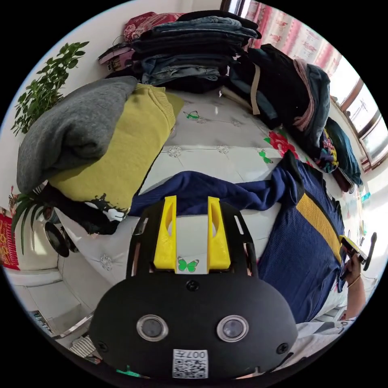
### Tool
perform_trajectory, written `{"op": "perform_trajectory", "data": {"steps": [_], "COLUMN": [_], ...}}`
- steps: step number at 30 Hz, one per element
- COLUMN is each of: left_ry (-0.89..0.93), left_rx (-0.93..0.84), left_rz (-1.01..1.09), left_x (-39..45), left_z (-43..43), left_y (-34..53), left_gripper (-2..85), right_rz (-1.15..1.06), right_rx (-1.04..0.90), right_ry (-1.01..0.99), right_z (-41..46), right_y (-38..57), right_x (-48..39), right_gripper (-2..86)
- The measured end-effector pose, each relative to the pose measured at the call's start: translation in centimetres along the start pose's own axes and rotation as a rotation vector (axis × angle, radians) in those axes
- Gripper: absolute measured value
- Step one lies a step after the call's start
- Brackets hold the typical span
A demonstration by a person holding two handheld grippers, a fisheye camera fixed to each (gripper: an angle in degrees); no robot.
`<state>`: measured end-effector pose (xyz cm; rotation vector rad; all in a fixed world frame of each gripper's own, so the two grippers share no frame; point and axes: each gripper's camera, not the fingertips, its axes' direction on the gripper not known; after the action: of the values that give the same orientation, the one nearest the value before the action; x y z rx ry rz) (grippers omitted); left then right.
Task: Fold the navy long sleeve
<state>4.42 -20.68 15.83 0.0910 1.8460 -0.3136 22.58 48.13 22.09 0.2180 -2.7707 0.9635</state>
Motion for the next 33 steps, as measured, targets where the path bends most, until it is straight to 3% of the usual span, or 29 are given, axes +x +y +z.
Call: {"op": "perform_trajectory", "data": {"steps": [2,3,5,7,8,12,17,19,22,25,28,30,33], "left_ry": [-0.042,-0.068,-0.114,-0.126,-0.046,0.200,0.268,0.285,0.321,0.382,0.503,0.702,0.799], "left_rx": [-0.098,0.019,0.035,-0.041,-0.107,0.223,0.571,0.616,0.539,0.526,0.553,0.587,0.492], "left_rz": [0.070,0.133,0.231,0.256,0.258,0.128,-0.073,-0.129,-0.148,-0.010,0.261,0.619,0.938], "left_x": [1.1,1.8,2.8,3.4,3.4,1.0,-3.3,-4.5,-3.8,0.7,8.3,15.6,22.2], "left_z": [2.7,2.3,2.7,2.6,2.0,-7.1,-16.9,-18.6,-18.6,-19.2,-21.0,-22.1,-20.9], "left_y": [-0.4,0.1,0.5,-0.3,-1.1,-1.8,-1.5,-1.6,-2.2,-1.4,0.9,5.3,12.0], "left_gripper": [7.9,4.8,1.5,0.1,-0.4,-0.8,-0.9,-0.9,-0.9,-0.7,0.0,3.1,6.3], "right_rz": [-0.008,-0.009,-0.001,0.022,0.040,0.072,0.159,0.184,0.209,0.224,0.249,0.271,0.328], "right_rx": [0.026,0.042,0.068,0.096,0.115,0.182,0.241,0.253,0.258,0.254,0.272,0.281,0.282], "right_ry": [-0.024,-0.032,-0.048,-0.064,-0.072,-0.072,-0.088,-0.106,-0.126,-0.136,-0.137,-0.131,-0.128], "right_z": [-1.3,-2.2,-3.5,-4.8,-5.7,-8.5,-11.0,-11.4,-11.8,-12.1,-13.0,-13.5,-13.6], "right_y": [1.0,1.9,3.3,5.0,6.3,11.0,16.3,18.1,20.8,23.1,25.1,26.5,28.0], "right_x": [-0.5,-0.7,-0.7,-0.3,0.1,1.5,3.1,3.3,3.2,3.0,3.0,3.4,4.2], "right_gripper": [-0.1,-0.1,-0.2,-0.2,-0.2,-0.2,-0.2,-0.2,-0.2,-0.2,-0.2,-0.2,0.0]}}
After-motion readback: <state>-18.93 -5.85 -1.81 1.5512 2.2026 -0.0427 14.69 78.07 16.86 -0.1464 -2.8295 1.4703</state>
